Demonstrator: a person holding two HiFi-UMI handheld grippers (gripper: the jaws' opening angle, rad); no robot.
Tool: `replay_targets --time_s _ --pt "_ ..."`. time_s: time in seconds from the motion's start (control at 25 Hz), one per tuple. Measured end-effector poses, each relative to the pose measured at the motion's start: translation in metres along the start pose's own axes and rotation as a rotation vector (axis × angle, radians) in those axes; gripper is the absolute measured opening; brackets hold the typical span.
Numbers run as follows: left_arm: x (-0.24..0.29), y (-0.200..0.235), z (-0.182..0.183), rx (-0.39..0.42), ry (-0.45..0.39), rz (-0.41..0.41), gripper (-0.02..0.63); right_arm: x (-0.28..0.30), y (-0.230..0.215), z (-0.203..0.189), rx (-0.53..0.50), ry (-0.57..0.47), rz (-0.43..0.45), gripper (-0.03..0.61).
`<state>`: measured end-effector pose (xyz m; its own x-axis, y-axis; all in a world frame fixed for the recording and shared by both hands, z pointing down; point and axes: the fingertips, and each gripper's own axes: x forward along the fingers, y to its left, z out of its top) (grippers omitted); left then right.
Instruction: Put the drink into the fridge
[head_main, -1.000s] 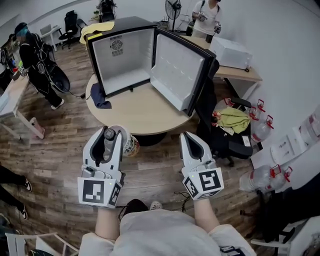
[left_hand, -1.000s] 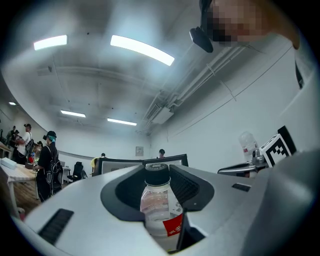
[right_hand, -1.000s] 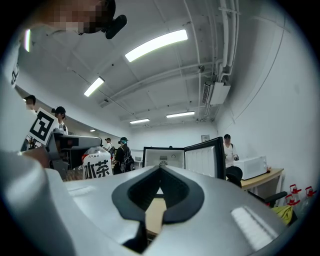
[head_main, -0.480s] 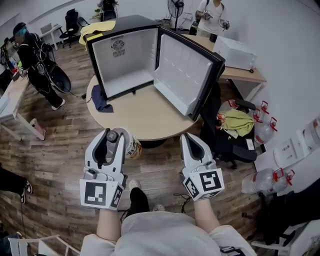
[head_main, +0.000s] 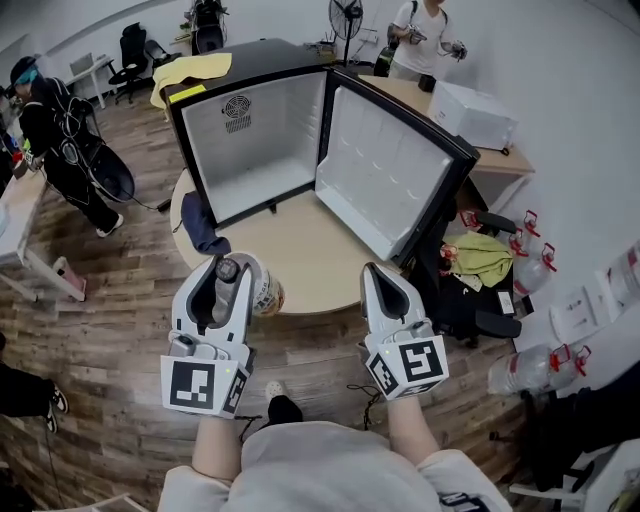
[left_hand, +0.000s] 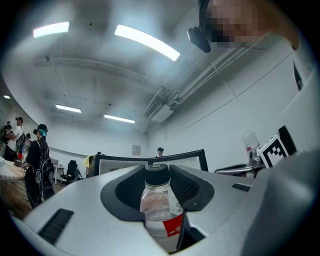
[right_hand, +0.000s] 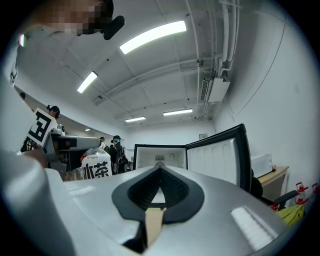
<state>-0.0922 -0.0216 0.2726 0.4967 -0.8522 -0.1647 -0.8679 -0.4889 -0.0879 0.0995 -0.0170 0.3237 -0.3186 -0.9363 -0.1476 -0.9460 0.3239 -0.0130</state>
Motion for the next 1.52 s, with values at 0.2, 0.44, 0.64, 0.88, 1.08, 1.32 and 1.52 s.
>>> replay_targets --time_s 0.2,0.44,0.64,0.88,1.08,1.32,1.52 --pt "0.028 0.03 -0.005 -0.006 -0.007 -0.021 0.156 0.036 0.001 -0.005 0.007 -0.002 -0.022 0.011" --pt "0.049 0.056 -0.013 -0.019 -0.007 -0.042 0.156 0.066 0.003 -0.012 0.008 0.009 -0.05 0.011" --pt "0.059 0.075 -0.022 -0.027 -0.005 -0.06 0.156 0.085 0.011 -0.017 -0.006 0.018 -0.058 0.011" --pt "0.068 0.091 -0.034 -0.047 -0.004 -0.088 0.156 0.098 0.019 -0.022 -0.024 0.033 -0.076 0.011" --pt "0.076 0.093 -0.039 -0.062 -0.006 -0.126 0.156 0.102 0.021 -0.02 -0.033 0.034 -0.098 0.011" --pt "0.085 0.095 -0.045 -0.079 -0.008 -0.15 0.156 0.107 0.022 -0.02 -0.063 0.044 -0.109 0.011" --pt "0.098 0.095 -0.051 -0.088 0.001 -0.157 0.156 0.114 0.012 -0.025 -0.062 0.052 -0.119 0.011"
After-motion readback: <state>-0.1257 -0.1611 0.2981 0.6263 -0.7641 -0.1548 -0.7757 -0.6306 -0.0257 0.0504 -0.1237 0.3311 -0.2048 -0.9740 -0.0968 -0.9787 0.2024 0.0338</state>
